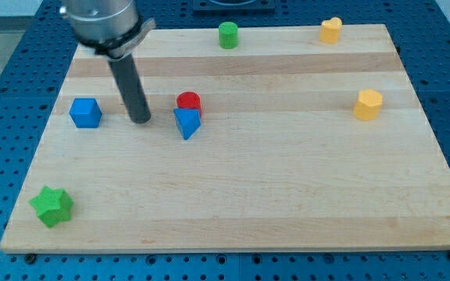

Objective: Move the red circle to the bottom centre

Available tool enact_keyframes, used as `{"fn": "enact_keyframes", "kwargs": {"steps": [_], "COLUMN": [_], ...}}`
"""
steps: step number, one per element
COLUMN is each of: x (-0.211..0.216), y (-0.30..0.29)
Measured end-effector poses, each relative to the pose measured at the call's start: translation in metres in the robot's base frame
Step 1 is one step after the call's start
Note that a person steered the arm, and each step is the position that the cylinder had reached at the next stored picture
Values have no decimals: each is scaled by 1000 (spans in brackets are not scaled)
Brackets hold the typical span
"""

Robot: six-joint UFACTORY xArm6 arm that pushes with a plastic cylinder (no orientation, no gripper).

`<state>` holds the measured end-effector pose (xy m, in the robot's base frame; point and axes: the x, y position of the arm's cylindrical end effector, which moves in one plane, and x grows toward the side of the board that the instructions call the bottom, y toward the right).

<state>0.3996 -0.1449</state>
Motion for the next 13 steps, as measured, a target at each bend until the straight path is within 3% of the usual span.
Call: {"fn": "enact_keyframes", "kwargs": {"steps": [1,3,4,6,8,11,13], "x": [-19,-16,-16,-25,10,2,3], "y": [38,156,161,107,128,170,149]}}
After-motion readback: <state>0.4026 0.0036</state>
